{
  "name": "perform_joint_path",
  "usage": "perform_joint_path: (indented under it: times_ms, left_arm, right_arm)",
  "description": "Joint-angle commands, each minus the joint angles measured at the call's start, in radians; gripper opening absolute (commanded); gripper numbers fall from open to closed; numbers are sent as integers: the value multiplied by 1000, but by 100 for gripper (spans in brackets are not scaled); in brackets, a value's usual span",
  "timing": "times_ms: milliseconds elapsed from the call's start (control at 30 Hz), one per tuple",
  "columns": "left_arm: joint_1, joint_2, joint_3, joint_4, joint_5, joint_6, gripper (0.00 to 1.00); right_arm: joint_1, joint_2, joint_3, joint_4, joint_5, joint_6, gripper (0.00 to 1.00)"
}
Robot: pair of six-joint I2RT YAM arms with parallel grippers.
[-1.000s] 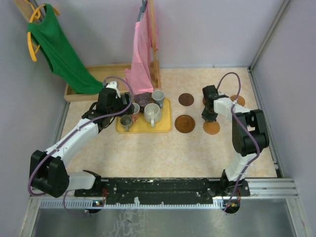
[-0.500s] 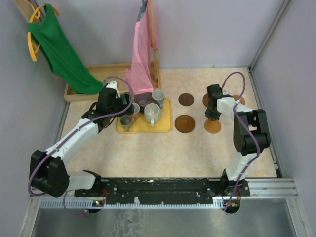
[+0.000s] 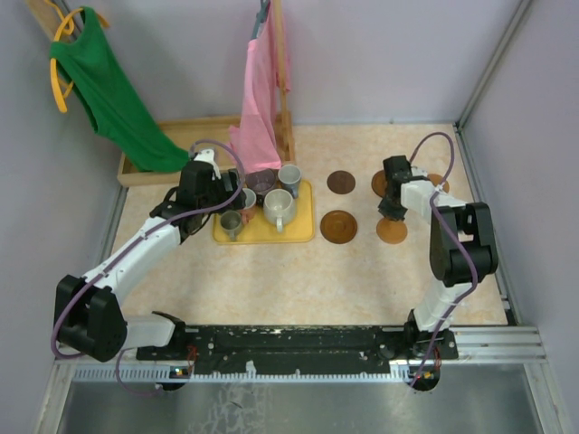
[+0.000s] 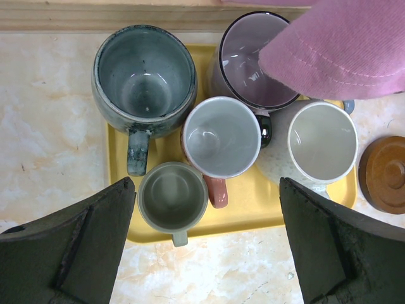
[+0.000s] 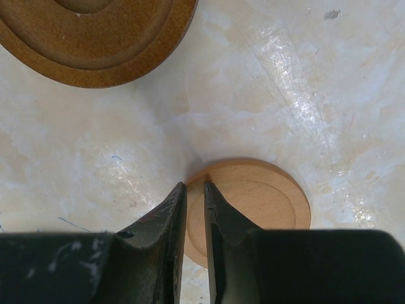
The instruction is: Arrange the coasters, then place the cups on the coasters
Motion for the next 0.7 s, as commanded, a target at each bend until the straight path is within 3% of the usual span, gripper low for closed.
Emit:
perform_joint_path:
  times_ms: [0,367,667]
  left_arm:
    - [-5,-23,23,2,4,-1,100]
    - [-5,-33,29,2,7,-2,100]
    - [-6,-64,-9,2,20,-11,100]
  right_arm:
    - [-1,-37,-17,-9,18,-26,18]
    - [2,-188,49,-83,66,-58,21]
    - [-94,-322,-68,-138,107,-54,21]
